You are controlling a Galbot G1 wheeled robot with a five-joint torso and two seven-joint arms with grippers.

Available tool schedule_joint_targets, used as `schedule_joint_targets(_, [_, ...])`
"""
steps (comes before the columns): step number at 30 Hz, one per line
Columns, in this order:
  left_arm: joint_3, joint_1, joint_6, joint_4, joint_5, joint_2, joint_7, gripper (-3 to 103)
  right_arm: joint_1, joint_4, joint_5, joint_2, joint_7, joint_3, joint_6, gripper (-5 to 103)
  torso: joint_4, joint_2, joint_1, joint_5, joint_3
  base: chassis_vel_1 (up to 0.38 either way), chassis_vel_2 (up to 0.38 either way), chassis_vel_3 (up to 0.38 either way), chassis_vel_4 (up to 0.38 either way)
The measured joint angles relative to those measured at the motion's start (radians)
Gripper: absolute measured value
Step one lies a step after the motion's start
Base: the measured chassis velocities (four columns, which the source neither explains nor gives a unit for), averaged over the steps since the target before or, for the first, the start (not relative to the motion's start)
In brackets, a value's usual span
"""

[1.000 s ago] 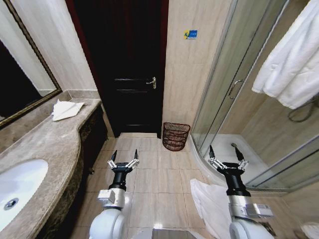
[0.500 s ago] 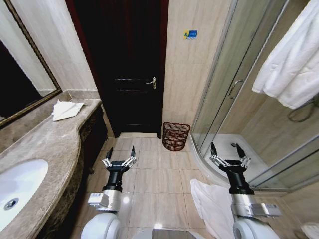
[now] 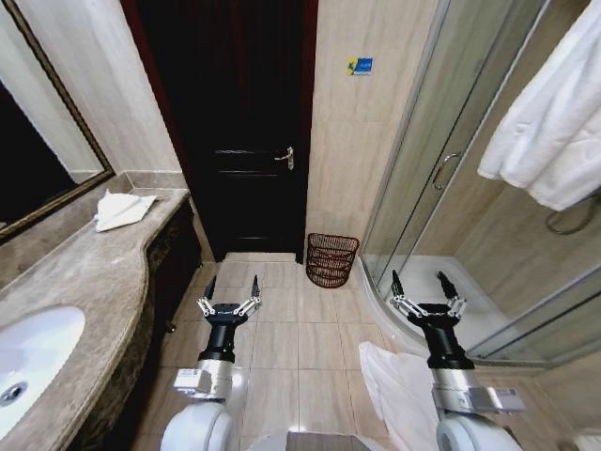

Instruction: Discard the used towel into the hamper.

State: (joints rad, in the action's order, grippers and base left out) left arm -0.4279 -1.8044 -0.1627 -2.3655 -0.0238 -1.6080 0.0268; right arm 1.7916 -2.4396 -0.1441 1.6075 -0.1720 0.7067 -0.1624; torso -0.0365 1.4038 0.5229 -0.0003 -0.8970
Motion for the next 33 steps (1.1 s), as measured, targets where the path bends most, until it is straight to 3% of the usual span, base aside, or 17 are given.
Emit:
schedule_joint_targets(9, [-0.004, 0.003, -0.022, 0.006, 0.013, 0.000, -0.008, 100, 0.000, -0.005, 0.047, 0.001, -0.013, -0.003, -0.018, 100, -0.0001, 0.000, 0.000, 0.0002, 0.000, -0.110, 0.124, 0.110, -0.114])
schedule_joint_targets(27, [-0.001, 0.005, -0.022, 0.012, 0.004, -0.001, -0.008, 100, -0.005, 0.012, 0.041, 0.001, -0.014, -0.003, -0.025, 100, 0.0001, 0.000, 0.000, 0.0003, 0.000, -0.155, 0.165, 0.162, -0.159])
schedule_joint_targets(33, [-0.002, 0.005, -0.022, 0.017, 0.007, -0.001, -0.007, 100, -0.012, 0.024, 0.042, 0.001, 0.000, -0.003, -0.058, 100, -0.0002, 0.000, 0.001, -0.0001, 0.000, -0.162, 0.189, 0.147, -0.180])
